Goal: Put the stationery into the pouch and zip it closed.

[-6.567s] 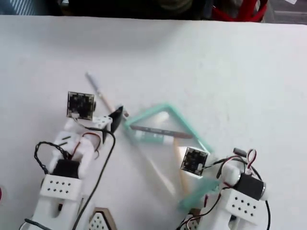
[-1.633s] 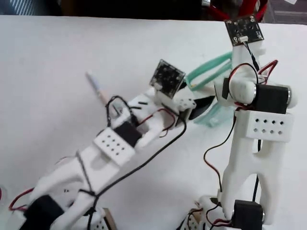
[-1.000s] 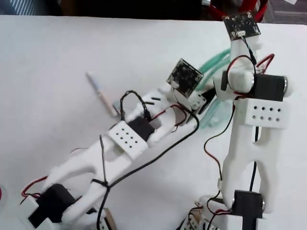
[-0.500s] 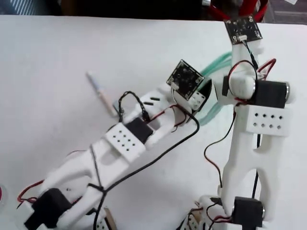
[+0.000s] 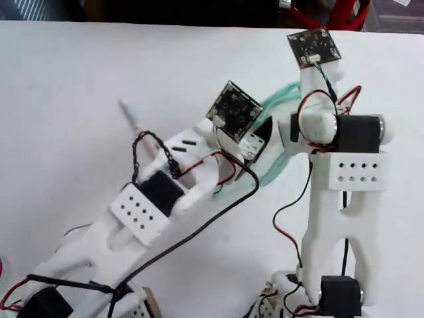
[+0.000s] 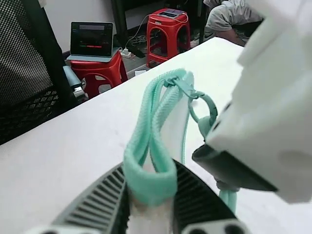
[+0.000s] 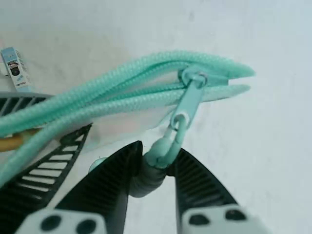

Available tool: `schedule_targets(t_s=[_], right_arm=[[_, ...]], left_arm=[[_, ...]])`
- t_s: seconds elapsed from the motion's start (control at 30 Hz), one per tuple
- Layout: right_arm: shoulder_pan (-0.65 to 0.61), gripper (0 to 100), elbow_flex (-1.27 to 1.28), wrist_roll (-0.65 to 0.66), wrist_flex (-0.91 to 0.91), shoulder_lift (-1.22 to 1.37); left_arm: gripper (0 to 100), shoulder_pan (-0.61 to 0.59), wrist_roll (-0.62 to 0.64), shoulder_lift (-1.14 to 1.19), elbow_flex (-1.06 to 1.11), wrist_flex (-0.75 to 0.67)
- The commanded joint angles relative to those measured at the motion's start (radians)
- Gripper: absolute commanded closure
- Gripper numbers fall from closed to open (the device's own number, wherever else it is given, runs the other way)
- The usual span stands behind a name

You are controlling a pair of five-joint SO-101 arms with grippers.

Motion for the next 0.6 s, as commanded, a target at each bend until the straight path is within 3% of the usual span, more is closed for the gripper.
schedule_targets(t_s=[0.0,0.17,0.5,0.57], right_arm=[[-0.048,98.1,0.015,-0.015,0.012,0.001],[-0.058,98.1,0.034,-0.011,0.012,0.001],[-0.024,97.5,0.028,-0.017,-0.001,-0.005],[0.021,91.8,0.015,-0.018,0.005,-0.015]], left_arm=[[97,-0.064,-0.002,-0.094,-0.032,0.041],[97,-0.056,-0.002,-0.12,0.037,0.051],[97,-0.05,-0.006,-0.12,0.318,-0.284],[97,-0.048,-0.006,-0.12,0.327,-0.293]])
